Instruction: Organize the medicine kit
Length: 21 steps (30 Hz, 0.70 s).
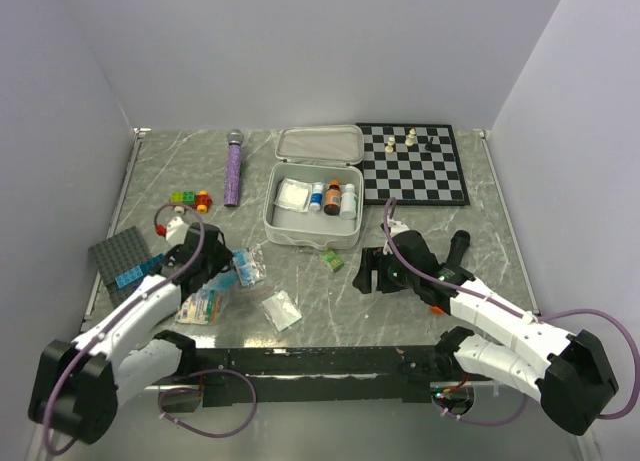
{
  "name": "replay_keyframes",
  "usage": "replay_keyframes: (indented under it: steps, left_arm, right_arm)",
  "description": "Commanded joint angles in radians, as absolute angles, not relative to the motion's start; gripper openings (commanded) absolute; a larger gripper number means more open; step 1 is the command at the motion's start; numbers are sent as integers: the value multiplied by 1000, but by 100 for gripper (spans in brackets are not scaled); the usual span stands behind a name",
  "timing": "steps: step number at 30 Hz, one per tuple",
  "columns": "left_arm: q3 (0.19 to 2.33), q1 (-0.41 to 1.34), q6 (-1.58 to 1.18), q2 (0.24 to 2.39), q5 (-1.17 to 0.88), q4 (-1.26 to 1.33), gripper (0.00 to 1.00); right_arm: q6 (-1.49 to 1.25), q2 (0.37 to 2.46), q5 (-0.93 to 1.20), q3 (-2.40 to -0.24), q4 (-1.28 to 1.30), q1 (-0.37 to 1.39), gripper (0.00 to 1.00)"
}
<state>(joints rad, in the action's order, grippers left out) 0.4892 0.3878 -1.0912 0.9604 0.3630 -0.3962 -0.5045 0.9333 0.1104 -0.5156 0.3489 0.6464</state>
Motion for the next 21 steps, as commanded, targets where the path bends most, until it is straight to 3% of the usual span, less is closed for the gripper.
replay_keyframes:
  steps: [1, 7, 13, 21]
  left_arm:
    - [575, 246, -1003, 1076, 272, -273, 54]
    - [670, 201, -959, 1284, 236, -238, 52]
    - [725, 201, -951, 1413, 261, -267, 57]
    - [686, 254, -953, 1252, 158, -258, 62]
  right_arm:
    - [-511, 916, 112, -535, 341, 655, 81]
    - [-497, 930, 117, -541, 342, 655, 82]
    - [-466, 945, 109, -572, 368, 653, 82]
    - [-451, 962, 121, -607, 382, 655, 82]
